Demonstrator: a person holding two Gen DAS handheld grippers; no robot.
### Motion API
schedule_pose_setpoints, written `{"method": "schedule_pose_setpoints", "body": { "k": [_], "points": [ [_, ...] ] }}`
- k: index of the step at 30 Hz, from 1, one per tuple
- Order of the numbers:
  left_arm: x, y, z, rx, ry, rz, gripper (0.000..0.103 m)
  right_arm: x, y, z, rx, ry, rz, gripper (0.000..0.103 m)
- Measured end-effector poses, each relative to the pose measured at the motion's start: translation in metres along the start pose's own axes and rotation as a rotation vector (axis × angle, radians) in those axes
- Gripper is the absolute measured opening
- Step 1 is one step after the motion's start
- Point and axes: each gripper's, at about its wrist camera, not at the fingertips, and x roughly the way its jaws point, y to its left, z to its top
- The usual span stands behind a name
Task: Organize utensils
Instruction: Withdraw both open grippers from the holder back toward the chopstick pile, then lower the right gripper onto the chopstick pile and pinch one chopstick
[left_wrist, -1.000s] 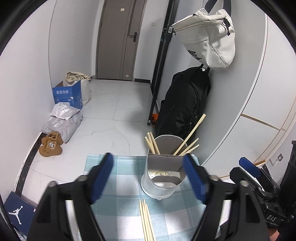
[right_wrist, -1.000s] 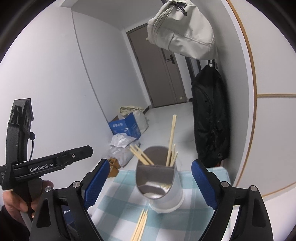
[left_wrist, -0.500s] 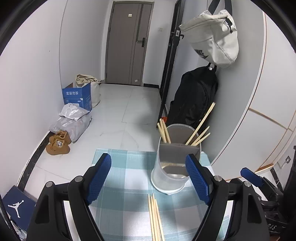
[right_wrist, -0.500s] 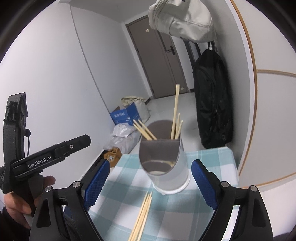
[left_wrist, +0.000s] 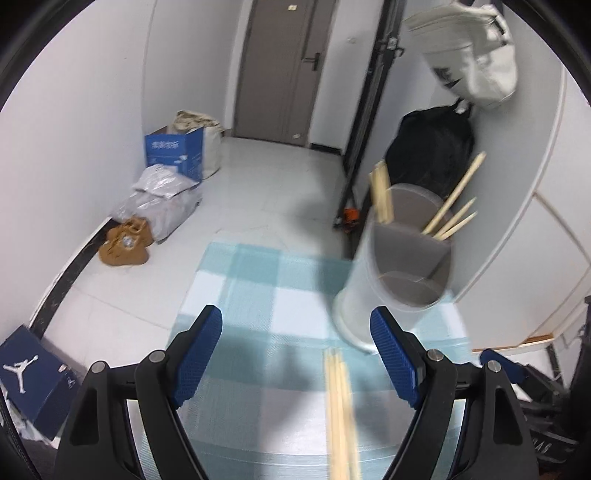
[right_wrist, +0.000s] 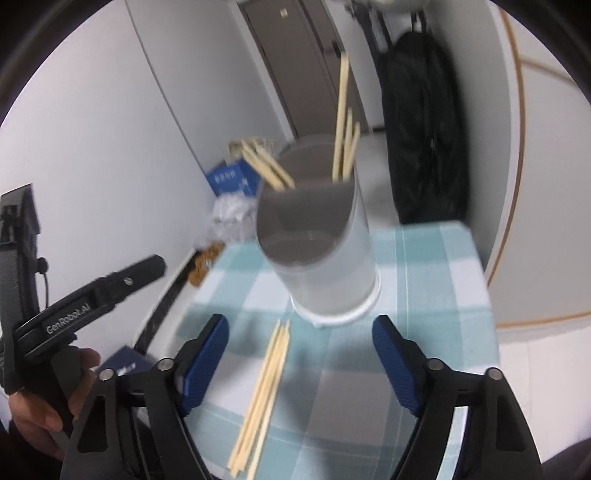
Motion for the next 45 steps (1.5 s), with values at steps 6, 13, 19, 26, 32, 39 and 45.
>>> {"method": "schedule_pose_setpoints", "body": {
  "k": [6,13,19,26,32,39,45],
  "points": [
    [0.009,0.011,0.000,0.005,0.050,0.097,0.079,0.040,-0.001,-0.015,-0.002,0.155,-0.016,0.057],
    [0.000,0.032,0.010,-0.043,0.013,0.104,0.079,0.098,0.015,-0.027,-0.045,0.363,-0.015,0.033],
    [-0.002,0.045,0.013,-0.070,-0.003,0.105,0.079,0.123,0.036,-0.029,-0.133,0.446,-0.099,0.023],
    [0.003,0.063,0.014,-0.136,0.036,0.082,0.079,0.130,0.057,-0.027,-0.253,0.494,-0.182,0.020],
    [0.003,0.082,0.014,-0.181,0.055,0.119,0.079,0.131,0.052,-0.022,-0.275,0.538,-0.197,0.014],
    [0.007,0.091,0.013,-0.232,0.084,0.098,0.079,0.137,0.052,-0.016,-0.286,0.526,-0.216,0.014],
    [0.006,0.095,0.014,-0.231,0.089,0.100,0.079,0.143,0.055,-0.006,-0.251,0.478,-0.221,0.014]
  ]
}}
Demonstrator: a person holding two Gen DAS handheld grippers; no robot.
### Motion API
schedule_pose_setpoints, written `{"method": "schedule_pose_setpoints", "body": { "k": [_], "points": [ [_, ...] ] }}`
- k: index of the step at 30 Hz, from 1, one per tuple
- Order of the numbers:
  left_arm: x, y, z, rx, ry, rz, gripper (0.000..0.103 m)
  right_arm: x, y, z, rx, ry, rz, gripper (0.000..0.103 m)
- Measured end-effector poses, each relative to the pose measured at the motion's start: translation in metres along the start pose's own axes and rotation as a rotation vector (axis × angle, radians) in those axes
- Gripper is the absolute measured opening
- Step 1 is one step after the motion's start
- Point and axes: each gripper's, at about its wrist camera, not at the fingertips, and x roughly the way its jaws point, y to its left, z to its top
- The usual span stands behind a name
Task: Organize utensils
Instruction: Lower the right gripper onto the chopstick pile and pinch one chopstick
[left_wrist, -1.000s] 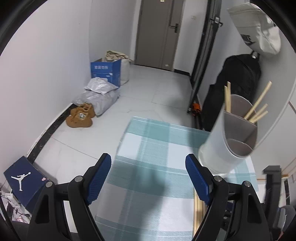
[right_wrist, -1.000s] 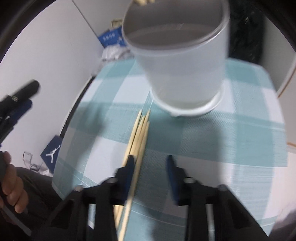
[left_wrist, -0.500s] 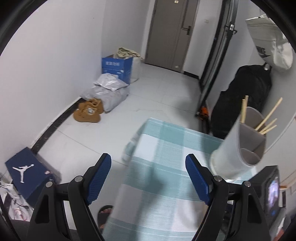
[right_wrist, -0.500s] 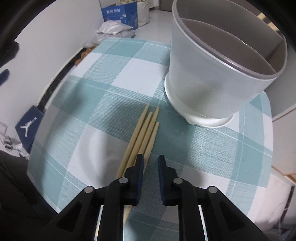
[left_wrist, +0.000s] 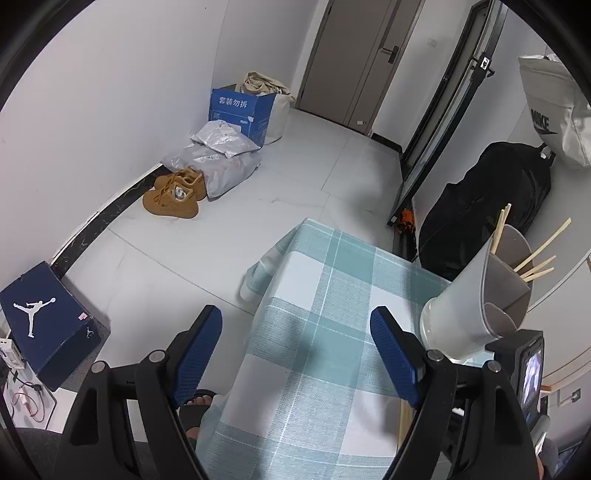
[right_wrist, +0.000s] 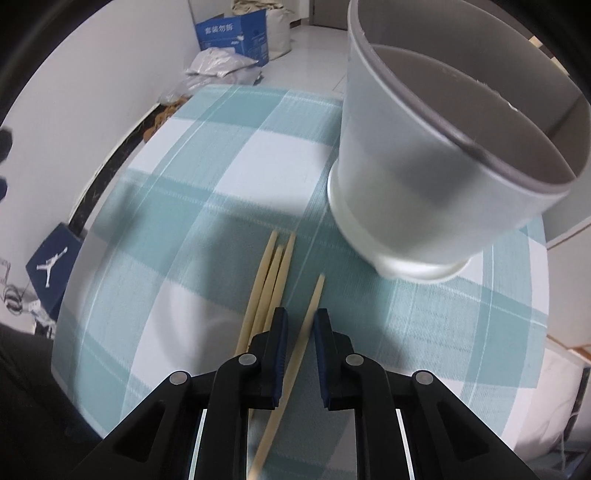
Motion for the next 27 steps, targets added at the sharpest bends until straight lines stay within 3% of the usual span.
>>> {"method": "schedule_pose_setpoints", "body": {
  "k": [3,6,12,16,22,27],
  "points": [
    [0.000,0.003,0.000,-0.005,-0.007,-0.002,0.079,-0.001,-0.003,0.005,0.001,-0.012,0.003,0.013],
    [0.002,0.005,0.001,-0.004,-0.006,0.004,0.079,-0.003,-0.003,0.006,0.002,-0.017,0.005,0.005],
    [0.015,0.001,-0.005,0.012,0.045,0.001,0.079,-0.016,-0.012,-0.011,0.060,-0.059,0.086,0.003],
    [0.028,-0.013,-0.015,0.048,0.131,-0.043,0.079,-0.049,-0.032,-0.027,0.143,-0.151,0.210,0.003],
    [0.057,-0.061,-0.047,0.214,0.357,-0.111,0.079,-0.090,-0.082,-0.055,0.296,-0.301,0.371,0.003],
    [0.059,-0.086,-0.070,0.328,0.395,-0.091,0.079,-0.105,-0.120,-0.086,0.388,-0.424,0.466,0.003]
  ]
}}
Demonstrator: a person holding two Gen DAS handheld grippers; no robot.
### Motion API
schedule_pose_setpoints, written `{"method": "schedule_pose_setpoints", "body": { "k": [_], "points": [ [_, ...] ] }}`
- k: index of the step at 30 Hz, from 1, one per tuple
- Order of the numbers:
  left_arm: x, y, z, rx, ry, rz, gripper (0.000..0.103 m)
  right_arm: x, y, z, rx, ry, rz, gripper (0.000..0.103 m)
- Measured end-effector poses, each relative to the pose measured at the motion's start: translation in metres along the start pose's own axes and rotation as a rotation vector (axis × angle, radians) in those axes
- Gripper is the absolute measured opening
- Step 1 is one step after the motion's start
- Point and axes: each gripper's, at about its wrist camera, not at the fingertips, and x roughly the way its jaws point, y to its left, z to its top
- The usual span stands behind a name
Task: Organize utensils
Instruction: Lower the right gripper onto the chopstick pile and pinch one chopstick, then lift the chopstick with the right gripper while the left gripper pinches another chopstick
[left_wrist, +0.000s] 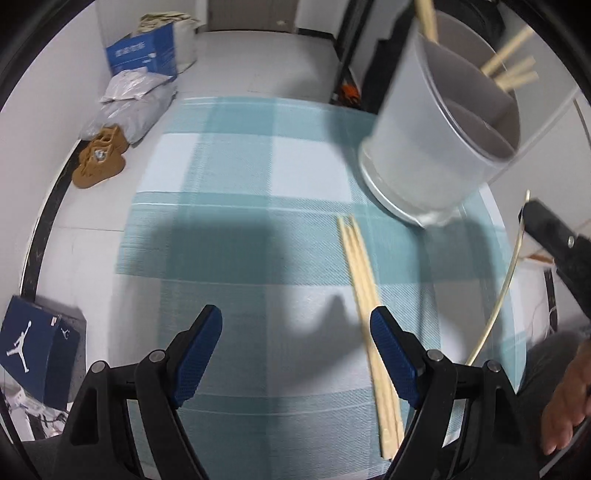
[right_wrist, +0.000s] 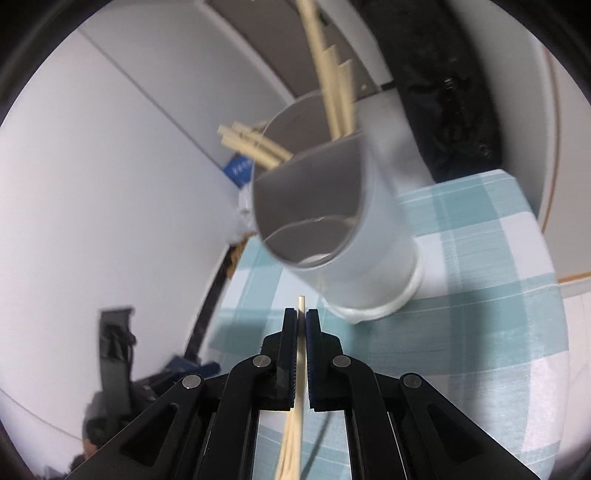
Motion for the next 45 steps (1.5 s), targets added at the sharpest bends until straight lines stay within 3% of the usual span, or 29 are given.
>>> {"method": "schedule_pose_setpoints", "body": {
  "k": [6,16,25,33,36,38,41,45],
  "points": [
    [0.008,-0.008,-0.003,0.003,0.035,0.036,0.079,-0.012,-0.030,-0.004,0.079,-0.034,0.033,0.003],
    [0.017,-0.013,0.001,-0.005,0.063,0.094,0.079,-0.005,-0.027,0.013,0.070,-0.104,0.037,0.003],
    [0.022,-0.023,0.005,0.040,0.069,0.190,0.081,0.001,-0.041,0.021,0.101,-0.101,0.027,0.003],
    [0.031,-0.023,0.017,0.072,0.086,0.203,0.079,-0.011,-0.039,0.027,0.079,-0.143,0.024,0.003],
    [0.033,-0.026,0.024,0.104,0.077,0.208,0.068,-0.010,-0.036,0.028,0.063,-0.146,0.024,0.003],
    [0.034,-0.028,0.028,0.109,0.083,0.182,0.050,-0.010,-0.036,0.028,0.061,-0.145,0.026,0.003],
    [0.036,-0.035,0.034,0.126,0.094,0.167,0.033,-0.009,-0.038,0.028,0.069,-0.145,0.022,0.003],
    [0.037,-0.038,0.040,0.120,0.107,0.151,0.017,-0.011,-0.039,0.031,0.077,-0.151,0.022,0.004]
  ]
}}
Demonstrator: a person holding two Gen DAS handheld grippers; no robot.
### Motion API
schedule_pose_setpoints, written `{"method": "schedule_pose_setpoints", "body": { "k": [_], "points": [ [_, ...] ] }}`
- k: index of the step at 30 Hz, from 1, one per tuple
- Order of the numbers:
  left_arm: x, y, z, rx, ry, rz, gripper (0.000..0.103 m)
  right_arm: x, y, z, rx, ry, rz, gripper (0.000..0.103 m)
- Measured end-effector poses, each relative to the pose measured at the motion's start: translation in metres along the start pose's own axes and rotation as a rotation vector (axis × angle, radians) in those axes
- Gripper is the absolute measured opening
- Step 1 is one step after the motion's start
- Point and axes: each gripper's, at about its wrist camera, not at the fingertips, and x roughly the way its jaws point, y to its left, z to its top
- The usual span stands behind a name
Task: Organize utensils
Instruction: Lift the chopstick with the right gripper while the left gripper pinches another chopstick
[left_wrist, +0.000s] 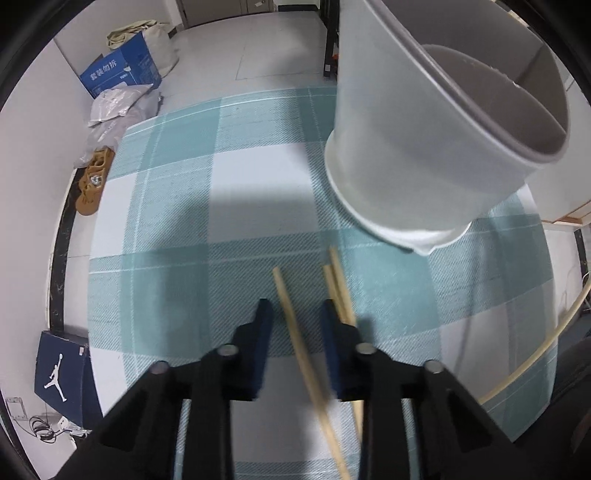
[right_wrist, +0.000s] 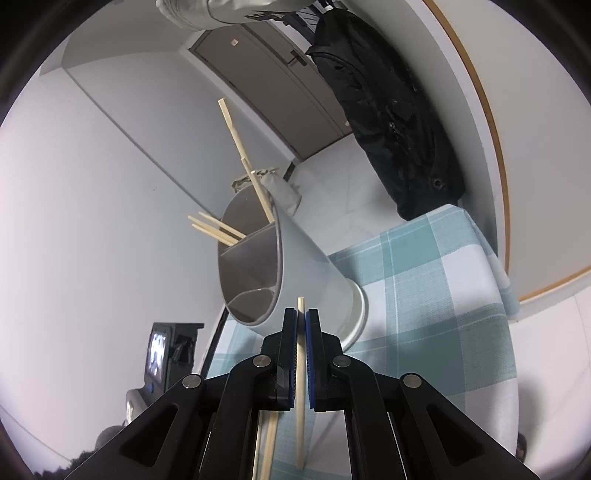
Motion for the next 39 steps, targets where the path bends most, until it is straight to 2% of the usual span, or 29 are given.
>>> {"method": "schedule_pose_setpoints", "body": {
  "k": [1,2,4,7,10,16,25,29,32,39],
  "points": [
    [0.000,-0.001,0.001,-0.006,-0.005,0.025,0.017,0.000,0.001,0.000,-0.002,-0.002,-0.001,0.004],
    [0.000,-0.002,0.002,-0.012,-0.009,0.049,0.011,0.000,0.001,0.000,-0.004,-0.002,-0.002,0.004],
    [0.000,-0.007,0.004,-0.006,-0.010,0.039,0.002,0.000,0.003,0.001,-0.007,-0.003,-0.003,0.004],
    [-0.002,-0.009,0.004,0.001,-0.017,0.048,0.002,0.000,0.005,0.000,-0.020,-0.007,-0.010,0.004],
    [-0.003,-0.006,0.005,-0.022,-0.020,-0.005,0.002,-0.001,0.007,-0.002,-0.030,-0.008,-0.023,0.004],
    [-0.031,-0.010,0.003,-0.027,-0.110,-0.054,0.001,-0.006,0.004,-0.007,-0.021,-0.018,-0.043,0.003],
    [-0.090,-0.003,-0.019,-0.075,-0.328,-0.116,0.001,-0.014,0.022,-0.019,-0.111,-0.051,-0.071,0.004],
    [-0.102,0.002,-0.022,-0.068,-0.382,-0.120,0.001,-0.016,0.031,-0.027,-0.154,-0.069,-0.129,0.004],
    [-0.105,0.005,-0.024,-0.054,-0.414,-0.116,0.001,-0.018,0.036,-0.030,-0.160,-0.080,-0.119,0.004],
    [-0.121,0.011,-0.036,-0.078,-0.459,-0.165,0.001,-0.024,0.057,-0.036,-0.232,-0.098,-0.136,0.004]
  ]
}}
